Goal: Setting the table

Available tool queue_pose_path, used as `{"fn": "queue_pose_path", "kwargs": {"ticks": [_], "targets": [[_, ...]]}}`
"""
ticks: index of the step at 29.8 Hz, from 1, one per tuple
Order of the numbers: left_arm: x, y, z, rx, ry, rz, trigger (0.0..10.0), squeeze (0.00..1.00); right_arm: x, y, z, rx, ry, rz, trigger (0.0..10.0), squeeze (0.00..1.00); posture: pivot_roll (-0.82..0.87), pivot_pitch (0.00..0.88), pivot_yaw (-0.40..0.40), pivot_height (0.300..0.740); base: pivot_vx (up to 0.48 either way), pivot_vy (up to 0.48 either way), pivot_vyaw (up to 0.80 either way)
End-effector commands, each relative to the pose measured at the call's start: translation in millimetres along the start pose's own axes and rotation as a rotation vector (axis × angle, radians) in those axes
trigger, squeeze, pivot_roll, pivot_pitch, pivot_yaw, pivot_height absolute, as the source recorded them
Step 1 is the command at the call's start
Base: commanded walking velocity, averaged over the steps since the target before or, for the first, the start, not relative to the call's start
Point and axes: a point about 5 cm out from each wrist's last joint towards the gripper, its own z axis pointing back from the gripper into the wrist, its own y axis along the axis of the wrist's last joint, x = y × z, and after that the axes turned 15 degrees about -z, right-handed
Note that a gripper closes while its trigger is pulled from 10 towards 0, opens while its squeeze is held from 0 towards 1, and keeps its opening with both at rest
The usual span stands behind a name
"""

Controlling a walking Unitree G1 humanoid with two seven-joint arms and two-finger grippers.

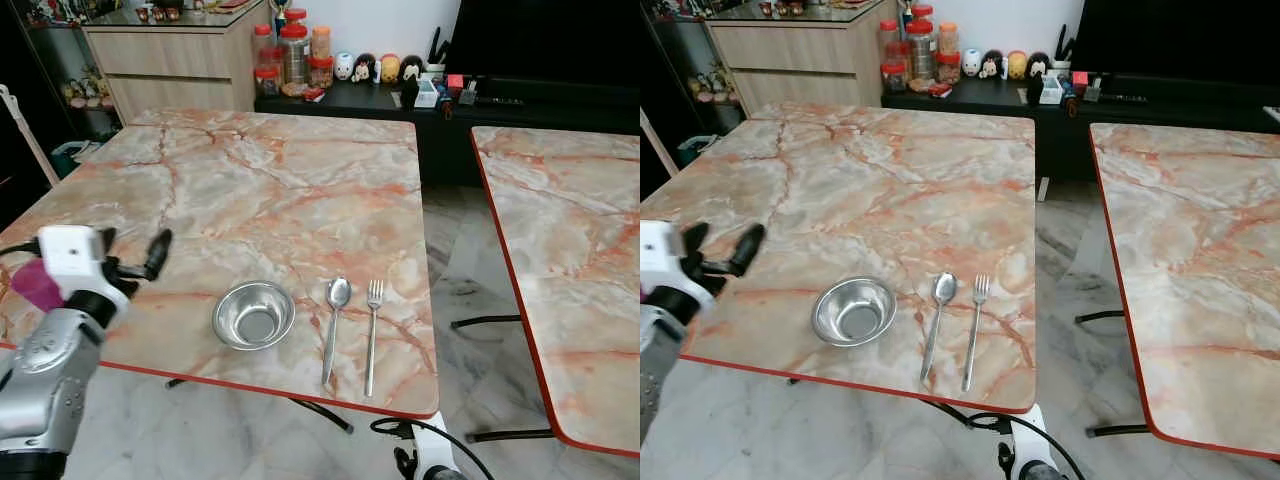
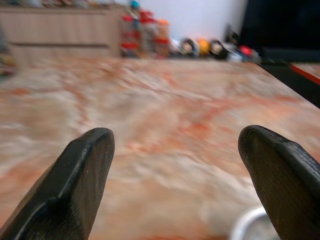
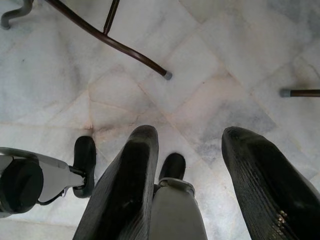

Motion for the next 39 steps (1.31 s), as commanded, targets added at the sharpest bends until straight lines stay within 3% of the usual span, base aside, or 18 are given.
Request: {"fn": "queue_pose_path", "kwargs": {"ticks": [1, 3, 7, 14, 26, 39], "targets": [[9.5, -3, -5.0, -0.041, -0.071, 0.022, 10.0, 0.00, 0.2, 0, 0.0, 0.000, -0.006, -0.017, 10.0, 0.00, 0.09, 0.000, 0.032, 0.740, 0.000, 0.000, 0.00], [25.7, -10, -7.5, -0.070, -0.179, 0.078, 10.0, 0.00, 0.7, 0, 0.0, 0.000, -0.008, -0.019, 10.0, 0.00, 0.09, 0.000, 0.032, 0.740, 0.000, 0.000, 0.00], [34.1, -23, -10.8, -0.154, -0.234, 0.069, 10.0, 0.00, 1.0, -1, 0.1, 0.000, -0.008, -0.020, 10.0, 0.00, 0.09, 0.000, 0.041, 0.740, 0.000, 0.000, 0.00], [35.4, -31, -17.2, -0.226, -0.260, 0.026, 10.0, 0.00, 1.9, -4, 0.7, -0.004, -0.013, -0.029, 10.0, 0.00, 0.07, 0.000, 0.059, 0.740, 0.000, 0.000, 0.00], [36.8, -42, -23.7, -0.287, -0.249, 0.024, 10.0, 0.00, 0.6, -6, 0.8, -0.006, -0.010, -0.031, 10.0, 0.00, 0.07, 0.000, 0.066, 0.740, 0.000, 0.000, 0.00], [33.1, -70, -18.2, -0.419, -0.205, 0.111, 10.0, 0.00, 0.0, -6, 0.8, -0.006, -0.011, -0.040, 10.0, 0.00, 0.06, 0.000, 0.067, 0.740, 0.000, 0.000, 0.00]]}}
